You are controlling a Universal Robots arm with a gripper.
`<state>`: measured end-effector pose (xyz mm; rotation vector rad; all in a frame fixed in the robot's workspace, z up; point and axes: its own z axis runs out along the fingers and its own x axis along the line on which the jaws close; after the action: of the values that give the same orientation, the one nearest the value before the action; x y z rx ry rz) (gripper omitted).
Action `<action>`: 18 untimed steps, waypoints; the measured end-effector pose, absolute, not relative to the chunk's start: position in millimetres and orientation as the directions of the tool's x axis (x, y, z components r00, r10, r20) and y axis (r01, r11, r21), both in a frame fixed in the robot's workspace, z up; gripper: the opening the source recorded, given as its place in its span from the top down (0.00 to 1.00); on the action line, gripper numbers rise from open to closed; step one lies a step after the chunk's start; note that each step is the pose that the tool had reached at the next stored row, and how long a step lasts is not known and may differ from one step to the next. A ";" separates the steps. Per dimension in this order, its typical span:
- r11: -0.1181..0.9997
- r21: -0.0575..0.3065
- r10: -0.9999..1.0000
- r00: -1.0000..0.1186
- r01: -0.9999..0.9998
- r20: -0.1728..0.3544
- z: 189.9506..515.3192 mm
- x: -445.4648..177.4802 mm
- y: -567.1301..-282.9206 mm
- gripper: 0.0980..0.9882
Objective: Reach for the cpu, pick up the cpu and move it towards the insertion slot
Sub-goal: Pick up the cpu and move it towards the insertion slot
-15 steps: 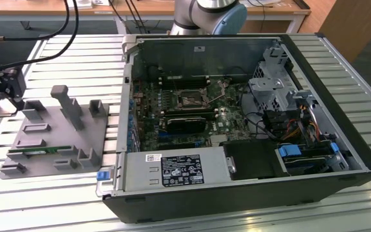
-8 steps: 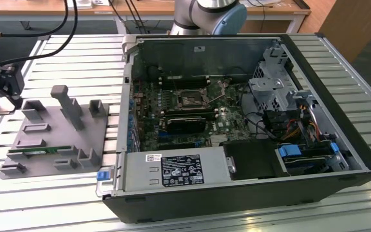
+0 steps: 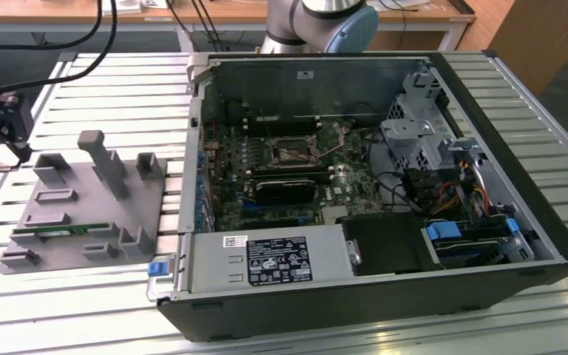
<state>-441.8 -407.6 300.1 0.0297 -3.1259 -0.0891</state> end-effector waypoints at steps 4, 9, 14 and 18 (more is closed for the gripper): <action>0.998 0.057 -0.019 -1.000 -0.019 0.014 309.3 -441.8 -407.4 0.50; 0.998 0.057 -0.019 -1.000 -0.019 0.014 327.0 -441.8 -407.4 0.50; 0.998 0.057 -0.019 -1.000 -0.019 0.014 342.9 -441.8 -407.2 0.50; 0.998 0.057 -0.019 -1.000 -0.019 0.014 354.2 -441.8 -407.0 0.50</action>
<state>-441.8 -407.0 354.2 0.0297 -3.1259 -0.0888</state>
